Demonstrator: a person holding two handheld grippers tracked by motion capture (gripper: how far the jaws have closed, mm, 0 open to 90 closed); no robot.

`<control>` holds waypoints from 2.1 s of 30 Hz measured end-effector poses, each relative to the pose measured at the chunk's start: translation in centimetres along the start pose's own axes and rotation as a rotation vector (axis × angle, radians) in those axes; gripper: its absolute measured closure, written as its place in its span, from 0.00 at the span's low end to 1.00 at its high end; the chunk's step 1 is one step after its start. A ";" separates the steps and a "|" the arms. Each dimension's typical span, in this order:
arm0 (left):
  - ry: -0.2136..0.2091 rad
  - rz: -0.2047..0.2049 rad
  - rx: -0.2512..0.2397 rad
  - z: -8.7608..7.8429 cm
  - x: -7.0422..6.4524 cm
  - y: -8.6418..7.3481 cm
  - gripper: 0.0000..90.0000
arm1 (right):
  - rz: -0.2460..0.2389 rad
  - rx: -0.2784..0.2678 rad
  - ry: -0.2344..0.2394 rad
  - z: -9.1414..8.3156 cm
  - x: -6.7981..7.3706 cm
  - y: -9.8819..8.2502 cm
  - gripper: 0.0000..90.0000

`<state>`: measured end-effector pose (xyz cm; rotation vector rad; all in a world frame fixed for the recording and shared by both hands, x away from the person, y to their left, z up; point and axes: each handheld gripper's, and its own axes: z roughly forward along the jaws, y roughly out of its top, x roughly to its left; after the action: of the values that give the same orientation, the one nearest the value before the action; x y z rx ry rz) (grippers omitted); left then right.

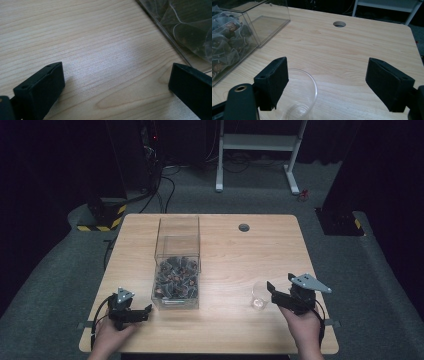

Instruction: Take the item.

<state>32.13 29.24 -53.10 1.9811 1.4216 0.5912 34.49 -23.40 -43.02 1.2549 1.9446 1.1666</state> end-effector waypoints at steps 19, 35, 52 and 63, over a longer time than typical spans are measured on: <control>-0.001 -0.004 -0.001 0.0 0.0 0.0 0.01 | -0.025 -0.008 0.081 1.4 3.6 1.0 0.17; 0.002 0.010 0.000 -0.1 0.0 0.0 0.01 | -0.051 -0.018 0.153 2.8 6.9 2.0 0.24; 0.002 0.010 0.000 -0.1 0.0 0.0 0.01 | -0.091 -0.014 0.231 4.2 10.3 2.7 0.27; 0.002 0.010 0.000 -0.1 0.0 0.0 0.01 | -0.105 -0.007 0.276 5.0 12.2 2.9 0.28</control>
<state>32.08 29.30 -53.09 1.9892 1.4136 0.5978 34.61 -9.91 -42.70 1.0175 2.1724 1.3498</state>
